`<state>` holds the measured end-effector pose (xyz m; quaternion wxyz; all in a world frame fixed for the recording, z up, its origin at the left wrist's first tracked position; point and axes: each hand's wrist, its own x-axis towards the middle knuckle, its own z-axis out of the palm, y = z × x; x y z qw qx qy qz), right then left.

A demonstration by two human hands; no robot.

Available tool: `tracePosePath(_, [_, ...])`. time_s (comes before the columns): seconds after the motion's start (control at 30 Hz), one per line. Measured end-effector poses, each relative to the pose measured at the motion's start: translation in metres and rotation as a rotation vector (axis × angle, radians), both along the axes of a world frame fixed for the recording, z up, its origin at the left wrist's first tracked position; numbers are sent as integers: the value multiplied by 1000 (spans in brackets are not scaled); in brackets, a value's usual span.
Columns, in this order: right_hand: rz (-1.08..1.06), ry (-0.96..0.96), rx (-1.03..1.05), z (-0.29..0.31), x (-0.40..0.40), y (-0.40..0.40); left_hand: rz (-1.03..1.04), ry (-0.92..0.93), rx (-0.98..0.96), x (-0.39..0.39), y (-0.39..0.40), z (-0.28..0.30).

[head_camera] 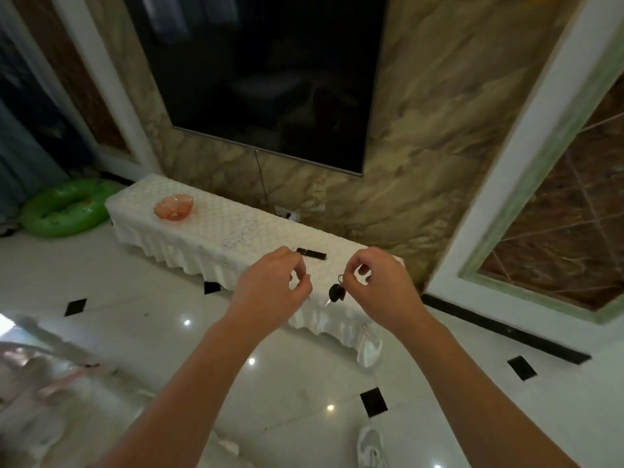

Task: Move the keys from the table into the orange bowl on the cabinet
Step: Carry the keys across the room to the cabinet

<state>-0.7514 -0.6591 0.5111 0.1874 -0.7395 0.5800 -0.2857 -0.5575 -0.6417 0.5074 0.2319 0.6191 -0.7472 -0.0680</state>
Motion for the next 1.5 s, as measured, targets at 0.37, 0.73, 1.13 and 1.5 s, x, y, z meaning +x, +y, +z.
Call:
tracePosePath(0.37, [225, -63, 58, -5, 23, -168, 258, -71, 42, 19, -118, 1])
tracePosePath(0.73, [485, -35, 81, -22, 135, -256, 534, -4, -15, 106, -152, -2])
tracePosePath(1.13, [587, 15, 7, -28, 324, -346, 619, 66, -58, 286, -229, -18])
tracePosePath(1.5, [706, 6, 13, -30, 478, -398, 726, 72, -89, 422, -264, -20])
